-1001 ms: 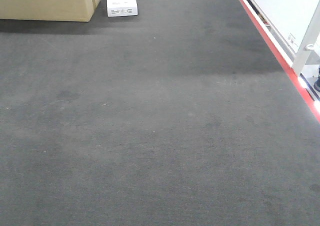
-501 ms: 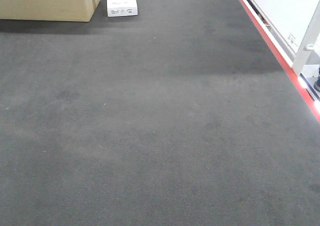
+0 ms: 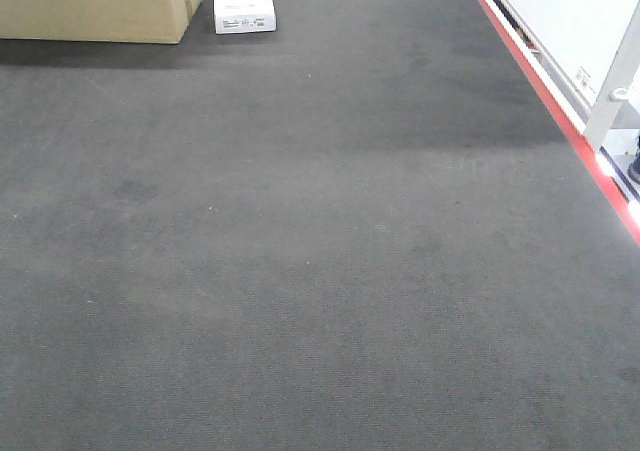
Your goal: Pour parts from conveyor to right shelf
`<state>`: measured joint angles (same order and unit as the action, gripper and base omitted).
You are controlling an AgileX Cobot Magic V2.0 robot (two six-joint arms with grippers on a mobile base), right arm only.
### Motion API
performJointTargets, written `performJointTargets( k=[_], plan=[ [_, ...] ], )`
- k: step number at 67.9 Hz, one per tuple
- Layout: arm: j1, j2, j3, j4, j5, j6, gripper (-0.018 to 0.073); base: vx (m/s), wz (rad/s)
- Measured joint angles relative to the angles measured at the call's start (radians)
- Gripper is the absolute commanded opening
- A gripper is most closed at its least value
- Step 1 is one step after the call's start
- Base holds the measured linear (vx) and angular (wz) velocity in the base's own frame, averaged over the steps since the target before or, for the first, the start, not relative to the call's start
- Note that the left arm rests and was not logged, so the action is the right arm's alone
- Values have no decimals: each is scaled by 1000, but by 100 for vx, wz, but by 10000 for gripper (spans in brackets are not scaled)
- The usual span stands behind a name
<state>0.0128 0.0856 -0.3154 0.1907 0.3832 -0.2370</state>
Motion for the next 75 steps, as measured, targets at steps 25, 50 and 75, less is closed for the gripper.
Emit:
performJointTargets(
  k=[25,50,75],
  plan=[
    [0,0,0,0,0,0,-6,-5,0],
    [0,0,0,0,0,0,-6,-26,-3],
    [0,0,0,0,0,0,-6,-41,-38]
  ],
)
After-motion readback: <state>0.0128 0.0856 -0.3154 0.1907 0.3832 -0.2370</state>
